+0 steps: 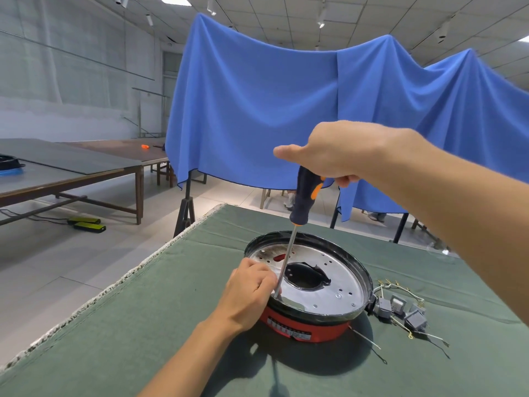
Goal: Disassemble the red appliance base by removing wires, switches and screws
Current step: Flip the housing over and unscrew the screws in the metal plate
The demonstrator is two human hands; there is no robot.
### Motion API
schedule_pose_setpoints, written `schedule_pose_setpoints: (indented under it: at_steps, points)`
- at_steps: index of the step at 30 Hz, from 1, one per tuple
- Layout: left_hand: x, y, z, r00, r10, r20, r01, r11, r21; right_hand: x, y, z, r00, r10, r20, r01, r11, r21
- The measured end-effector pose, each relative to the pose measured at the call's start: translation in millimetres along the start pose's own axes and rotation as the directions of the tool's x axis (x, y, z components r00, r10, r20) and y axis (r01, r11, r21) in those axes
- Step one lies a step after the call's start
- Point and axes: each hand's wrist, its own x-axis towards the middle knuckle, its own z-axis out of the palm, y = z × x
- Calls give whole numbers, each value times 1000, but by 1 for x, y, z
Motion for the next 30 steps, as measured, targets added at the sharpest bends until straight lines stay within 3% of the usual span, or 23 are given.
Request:
schedule_pose_setpoints:
  at_steps: [7, 14, 16, 21, 24, 27, 30]
  points:
    - [0, -1, 0, 1000, -4, -12, 4, 1000, 7, -2, -4, -14, 955, -179, 238, 114, 958, 261]
    - [-2, 2, 0, 999, -16, -40, 16, 1000, -8, -4, -2, -7, 999, -15, 48, 17, 999, -36]
    - [-1, 3, 0, 999, -16, -40, 16, 1000, 3, 2, 0, -7, 998, -48, 48, 49, 999, -19]
    - [-1, 2, 1, 999, -11, -36, 12, 1000, 25, -4, 9, -13, 958, -210, 193, 153, 949, 276]
    - [-1, 2, 2, 999, -18, -47, 19, 1000, 19, -5, 10, -7, 982, -92, 163, 70, 988, 136]
    - [-1, 2, 2, 998, -19, -60, 19, 1000, 9, -2, 9, -3, 1000, 23, -4, -24, 992, -124]
    - [-1, 1, 2, 998, -7, -63, 8, 1000, 9, 3, 10, -5, 993, -93, 75, 88, 993, 76]
